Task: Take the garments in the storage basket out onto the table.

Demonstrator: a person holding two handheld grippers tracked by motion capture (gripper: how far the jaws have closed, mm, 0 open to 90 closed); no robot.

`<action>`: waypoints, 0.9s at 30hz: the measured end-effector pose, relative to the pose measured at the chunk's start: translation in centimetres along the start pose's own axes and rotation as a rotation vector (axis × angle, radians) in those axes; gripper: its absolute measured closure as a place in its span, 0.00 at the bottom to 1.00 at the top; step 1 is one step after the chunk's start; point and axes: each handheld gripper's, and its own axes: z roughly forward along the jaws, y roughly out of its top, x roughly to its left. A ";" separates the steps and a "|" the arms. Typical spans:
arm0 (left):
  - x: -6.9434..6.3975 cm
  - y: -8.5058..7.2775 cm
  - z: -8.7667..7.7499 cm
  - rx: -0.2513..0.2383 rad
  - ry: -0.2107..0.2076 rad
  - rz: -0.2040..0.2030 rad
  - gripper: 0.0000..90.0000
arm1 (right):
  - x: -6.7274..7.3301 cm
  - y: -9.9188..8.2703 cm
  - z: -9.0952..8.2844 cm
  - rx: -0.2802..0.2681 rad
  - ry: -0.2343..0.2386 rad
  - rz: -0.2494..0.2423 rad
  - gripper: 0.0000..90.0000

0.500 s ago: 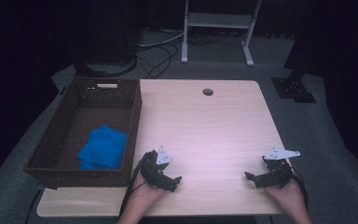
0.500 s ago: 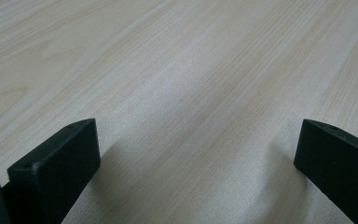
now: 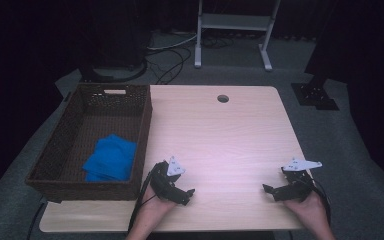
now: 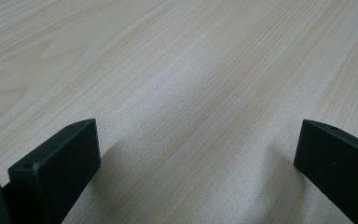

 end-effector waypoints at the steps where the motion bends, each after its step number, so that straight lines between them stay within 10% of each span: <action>1: -0.1 0.0 0.0 0.002 0.003 0.005 0.00 | 0.0 0.0 0.0 0.000 0.000 0.000 0.00; 27: 0.1 -0.5 -1.3 -0.190 0.017 -0.026 0.01 | 0.0 0.0 0.0 0.000 -0.001 0.001 0.00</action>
